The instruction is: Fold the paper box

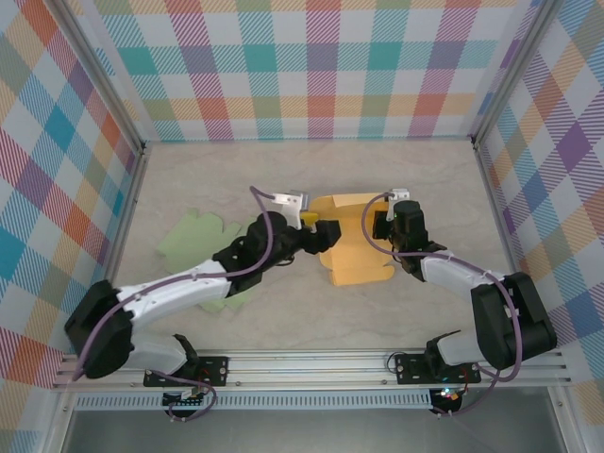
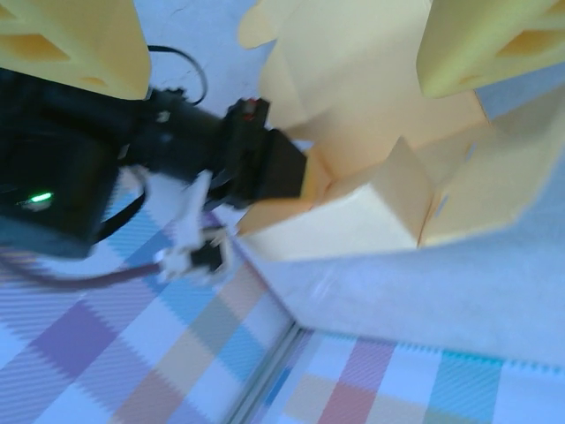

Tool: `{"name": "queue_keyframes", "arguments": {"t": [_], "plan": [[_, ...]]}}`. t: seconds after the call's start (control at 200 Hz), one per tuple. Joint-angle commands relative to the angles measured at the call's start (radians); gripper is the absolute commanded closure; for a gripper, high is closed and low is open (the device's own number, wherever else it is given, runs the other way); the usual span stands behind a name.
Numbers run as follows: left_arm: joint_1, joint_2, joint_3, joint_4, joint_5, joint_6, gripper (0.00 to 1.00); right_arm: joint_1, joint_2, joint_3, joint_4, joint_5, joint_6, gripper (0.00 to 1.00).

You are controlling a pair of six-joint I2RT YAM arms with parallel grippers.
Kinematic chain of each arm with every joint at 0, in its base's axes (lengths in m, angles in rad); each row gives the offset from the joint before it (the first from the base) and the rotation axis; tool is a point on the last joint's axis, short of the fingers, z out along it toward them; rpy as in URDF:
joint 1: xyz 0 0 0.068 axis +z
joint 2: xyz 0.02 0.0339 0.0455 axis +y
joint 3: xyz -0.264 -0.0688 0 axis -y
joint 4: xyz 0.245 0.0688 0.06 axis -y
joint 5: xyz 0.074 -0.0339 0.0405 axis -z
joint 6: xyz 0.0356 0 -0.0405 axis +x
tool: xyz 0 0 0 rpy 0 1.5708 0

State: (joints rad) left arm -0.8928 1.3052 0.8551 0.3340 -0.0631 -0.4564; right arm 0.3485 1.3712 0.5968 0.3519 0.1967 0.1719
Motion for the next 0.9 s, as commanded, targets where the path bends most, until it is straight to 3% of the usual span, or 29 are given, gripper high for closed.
{"name": "queue_keyframes", "arguments": {"t": [0.0,0.155,0.32,0.47,0.665,0.895], "plan": [[-0.009,-0.1,-0.035,-0.1,-0.113,0.066,0.21,0.006,-0.021,-0.012,0.038,-0.021,0.015,1.0],[0.016,-0.161,-0.04,-0.232,-0.369,0.113,0.23,0.006,-0.014,-0.008,0.038,-0.028,0.017,1.0],[0.099,-0.112,-0.02,-0.297,-0.518,0.094,0.32,0.007,-0.014,-0.009,0.04,-0.031,0.017,1.0],[0.166,0.019,0.03,-0.261,-0.481,0.159,0.32,0.006,-0.014,-0.008,0.039,-0.038,0.02,1.0],[0.175,0.218,0.138,-0.231,-0.405,0.277,0.32,0.006,-0.011,-0.009,0.036,-0.04,0.019,1.0],[0.169,0.264,0.136,-0.168,-0.234,0.291,0.32,0.006,-0.005,-0.005,0.036,-0.039,0.02,1.0]]}}
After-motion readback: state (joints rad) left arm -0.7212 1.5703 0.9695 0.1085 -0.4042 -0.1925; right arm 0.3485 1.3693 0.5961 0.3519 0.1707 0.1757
